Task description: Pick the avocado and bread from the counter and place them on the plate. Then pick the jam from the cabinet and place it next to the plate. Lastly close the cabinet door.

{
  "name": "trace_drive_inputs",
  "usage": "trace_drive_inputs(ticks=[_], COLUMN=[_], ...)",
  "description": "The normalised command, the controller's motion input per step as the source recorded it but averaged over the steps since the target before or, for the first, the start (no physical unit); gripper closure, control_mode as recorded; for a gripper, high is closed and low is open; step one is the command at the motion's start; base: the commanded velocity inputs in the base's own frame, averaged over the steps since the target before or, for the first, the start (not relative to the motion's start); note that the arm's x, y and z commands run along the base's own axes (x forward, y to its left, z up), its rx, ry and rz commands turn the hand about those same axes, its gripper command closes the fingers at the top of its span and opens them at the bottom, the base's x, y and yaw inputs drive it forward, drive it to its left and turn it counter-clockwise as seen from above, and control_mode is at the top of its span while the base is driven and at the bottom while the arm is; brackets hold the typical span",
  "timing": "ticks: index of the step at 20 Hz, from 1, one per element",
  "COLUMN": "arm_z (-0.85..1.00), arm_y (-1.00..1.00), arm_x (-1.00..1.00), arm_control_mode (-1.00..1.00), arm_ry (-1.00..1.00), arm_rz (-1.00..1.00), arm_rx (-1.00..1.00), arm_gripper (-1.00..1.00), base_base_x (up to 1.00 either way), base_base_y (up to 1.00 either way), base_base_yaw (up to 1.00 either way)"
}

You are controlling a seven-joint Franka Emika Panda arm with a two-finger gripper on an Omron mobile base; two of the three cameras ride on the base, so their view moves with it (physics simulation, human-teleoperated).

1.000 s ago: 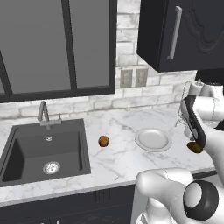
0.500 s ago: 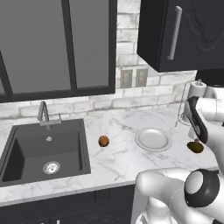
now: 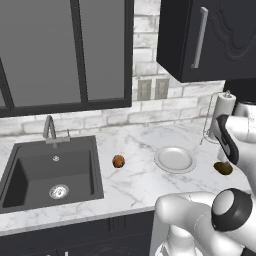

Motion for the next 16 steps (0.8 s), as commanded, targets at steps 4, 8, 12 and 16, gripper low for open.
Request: trace_drive_inputs(ticks=[4,8,12,16], arm_z=[-0.17,-0.17,-0.18,-0.17], arm_y=[-0.14,-0.10,0.00,0.00], arm_x=[0.01,0.08,0.19,0.26], arm_control_mode=[-1.00,-1.00,-1.00,-1.00], arm_ry=[-0.01,-0.01,-0.02,0.00], arm_rz=[0.00,0.00,0.00,0.00], arm_rx=[0.00,0.00,0.00,0.00], arm_gripper=[-1.00,-1.00,-1.00,-1.00], base_base_x=[0.00,0.00,0.00,0.00], base_base_y=[0.00,0.00,0.00,0.00], base_base_yaw=[0.00,0.00,0.00,0.00])
